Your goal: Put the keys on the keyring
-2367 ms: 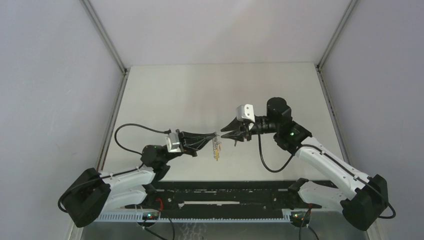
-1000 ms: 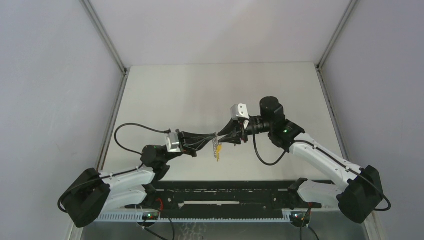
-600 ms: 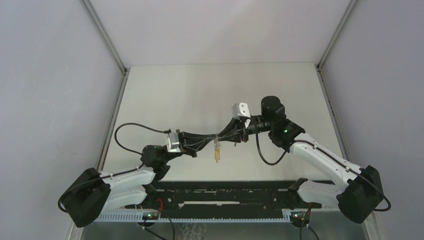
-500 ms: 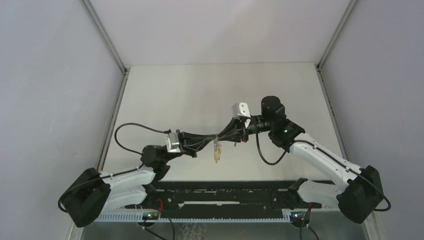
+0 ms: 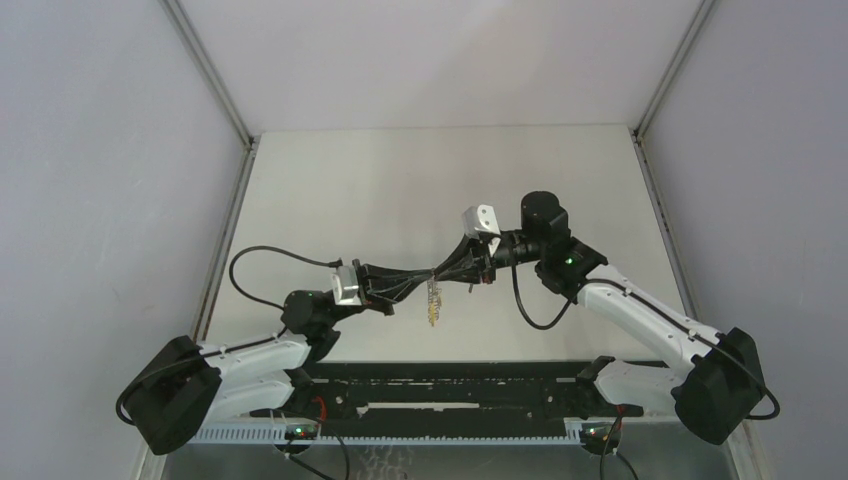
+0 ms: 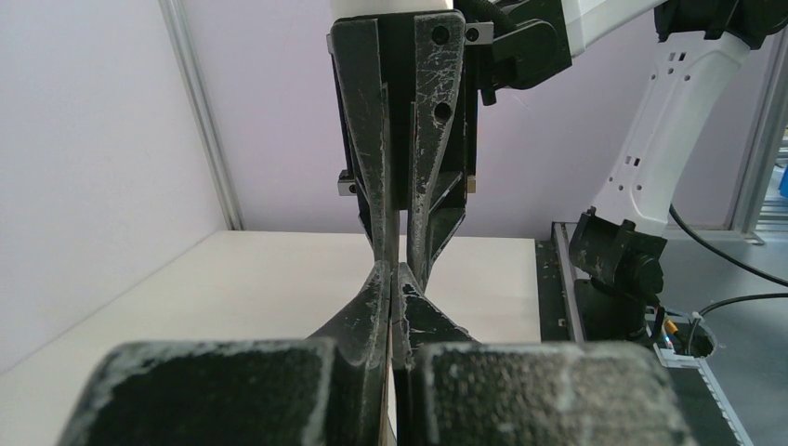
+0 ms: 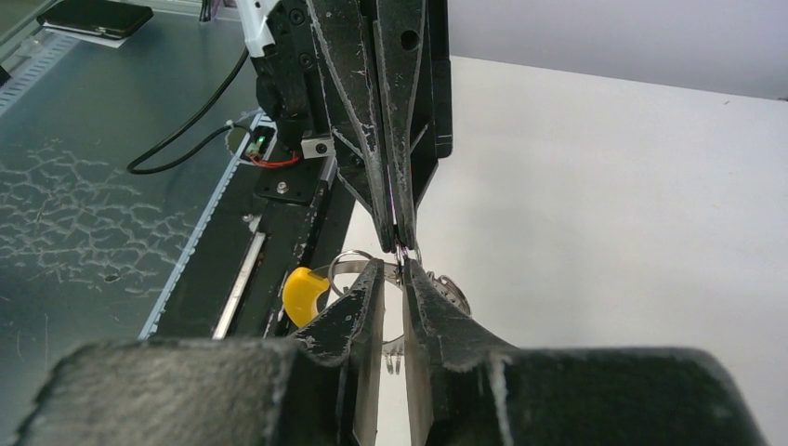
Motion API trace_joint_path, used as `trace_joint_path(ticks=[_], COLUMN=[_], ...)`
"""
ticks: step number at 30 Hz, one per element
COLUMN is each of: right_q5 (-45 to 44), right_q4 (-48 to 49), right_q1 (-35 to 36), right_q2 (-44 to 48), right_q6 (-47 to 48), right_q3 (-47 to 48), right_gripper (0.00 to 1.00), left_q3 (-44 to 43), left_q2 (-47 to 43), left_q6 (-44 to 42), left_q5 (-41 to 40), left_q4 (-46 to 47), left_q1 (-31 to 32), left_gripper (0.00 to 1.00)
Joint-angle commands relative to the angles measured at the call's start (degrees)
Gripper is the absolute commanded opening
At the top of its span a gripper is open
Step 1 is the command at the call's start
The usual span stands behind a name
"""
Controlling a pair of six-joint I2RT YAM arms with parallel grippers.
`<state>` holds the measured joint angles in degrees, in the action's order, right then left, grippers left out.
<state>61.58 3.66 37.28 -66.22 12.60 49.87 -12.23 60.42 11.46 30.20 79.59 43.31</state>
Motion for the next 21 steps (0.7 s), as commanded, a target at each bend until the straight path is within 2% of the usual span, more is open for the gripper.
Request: trace_joint_path(ticks=[1,7,9,13,17,21], right_q5=[1.26,0.53,0.33,-3.13,-12.14,-24.82], right_q4=[1.51,0.17,-1.02,-9.82,-22.57,-40.71], right_q1=[0.54,0.72,0.69,0.69,0.76,2.57], right_q2=[-0.14,-0.38,-0.34,0.44,2.16,0.54], right_q6=[-0.7,0.34,0.81,4.49,7.32,7.46], right_q3=[1.37,1.38,1.68,4.88,9.67,17.51], right_gripper=[0.11,0.01,0.0,0.0,0.0,0.0], left_q3=[-3.57,-3.58,-3.59,-2.68,-0.1,2.75], left_q2=[-1.18,-1.36,-1.38,-1.03,-1.71,-2.65], left_q6=[0.47,0.57,0.58,0.14,-0.94,-2.28], left_q5=[-0.84,-0.84,-0.84,-1.41,-3.91,-5.94], left_q4=[3.82,3.82,3.82,3.84,3.75,3.73], left_q1=[-0.16,-0.11,-0.07,-0.07,-0.15,-0.21], left_gripper=[0.0,0.0,0.0,0.02,0.23,0.36])
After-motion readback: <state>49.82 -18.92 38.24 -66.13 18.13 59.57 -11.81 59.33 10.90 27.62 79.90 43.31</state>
